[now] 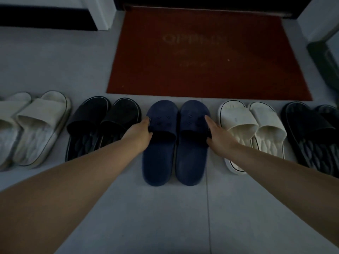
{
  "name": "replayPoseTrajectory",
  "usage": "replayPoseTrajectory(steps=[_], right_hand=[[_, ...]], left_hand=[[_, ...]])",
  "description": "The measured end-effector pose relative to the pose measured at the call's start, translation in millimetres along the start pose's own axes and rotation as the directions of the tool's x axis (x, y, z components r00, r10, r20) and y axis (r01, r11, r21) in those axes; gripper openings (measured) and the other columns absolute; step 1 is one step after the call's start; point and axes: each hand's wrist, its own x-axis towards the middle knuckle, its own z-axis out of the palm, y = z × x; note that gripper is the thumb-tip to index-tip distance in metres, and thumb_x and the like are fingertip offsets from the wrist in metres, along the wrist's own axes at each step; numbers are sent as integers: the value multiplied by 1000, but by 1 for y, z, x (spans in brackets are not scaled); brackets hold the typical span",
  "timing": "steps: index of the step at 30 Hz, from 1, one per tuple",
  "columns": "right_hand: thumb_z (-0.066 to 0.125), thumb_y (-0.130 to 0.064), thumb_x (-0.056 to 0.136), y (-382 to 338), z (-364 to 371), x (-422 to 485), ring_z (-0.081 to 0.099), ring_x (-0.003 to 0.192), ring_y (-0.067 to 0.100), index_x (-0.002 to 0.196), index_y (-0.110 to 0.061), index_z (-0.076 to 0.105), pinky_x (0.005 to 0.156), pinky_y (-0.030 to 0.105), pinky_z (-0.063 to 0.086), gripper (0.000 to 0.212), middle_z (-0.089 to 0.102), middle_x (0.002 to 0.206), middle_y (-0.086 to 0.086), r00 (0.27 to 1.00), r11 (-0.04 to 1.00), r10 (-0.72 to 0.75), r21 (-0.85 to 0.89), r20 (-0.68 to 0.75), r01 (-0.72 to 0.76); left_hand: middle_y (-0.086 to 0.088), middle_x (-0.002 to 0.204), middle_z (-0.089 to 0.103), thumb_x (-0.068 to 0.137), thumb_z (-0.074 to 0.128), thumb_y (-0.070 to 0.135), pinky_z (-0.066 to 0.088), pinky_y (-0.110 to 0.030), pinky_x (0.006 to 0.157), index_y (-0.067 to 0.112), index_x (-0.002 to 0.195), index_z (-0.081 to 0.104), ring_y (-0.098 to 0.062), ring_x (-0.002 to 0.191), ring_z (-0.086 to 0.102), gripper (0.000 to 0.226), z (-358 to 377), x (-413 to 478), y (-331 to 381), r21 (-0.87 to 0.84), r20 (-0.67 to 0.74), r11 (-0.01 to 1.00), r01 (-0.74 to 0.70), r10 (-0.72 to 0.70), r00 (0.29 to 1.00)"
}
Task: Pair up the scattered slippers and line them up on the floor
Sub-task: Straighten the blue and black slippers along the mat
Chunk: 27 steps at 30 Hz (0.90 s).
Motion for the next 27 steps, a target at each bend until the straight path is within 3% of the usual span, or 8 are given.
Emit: replayPoseTrajectory(steps=[7, 18, 27], right_hand=[[48, -9, 87, 4, 5, -5, 48, 122, 36, 148, -24, 3, 95, 40, 43, 77, 31, 151, 12, 999, 1000, -1, 13, -36, 1], [52, -9, 88, 0, 0, -11, 39, 133, 31, 148, -24, -1, 106, 37, 36, 81, 24, 154, 11, 999, 998, 35, 51, 41, -37], [54, -10, 88, 0, 1, -11, 42, 130, 30, 148, -28, 0, 102, 35, 37, 82, 29, 152, 10, 997, 995, 61, 76, 36, -63]], left_hand=[[-17, 134, 51, 93, 46, 22, 45, -39, 99, 18, 144, 22, -34, 117, 52, 57, 4, -2, 0, -23, -10, 1000, -18, 17, 1000], [-18, 125, 57, 91, 48, 21, 46, -39, 89, 16, 138, 31, -35, 111, 55, 50, 5, 5, -3, -17, -49, 999, -30, 29, 998], [-19, 122, 57, 90, 51, 22, 45, -39, 90, 14, 135, 32, -35, 109, 55, 49, 6, 8, -5, -1, -43, 1000, -29, 29, 999]])
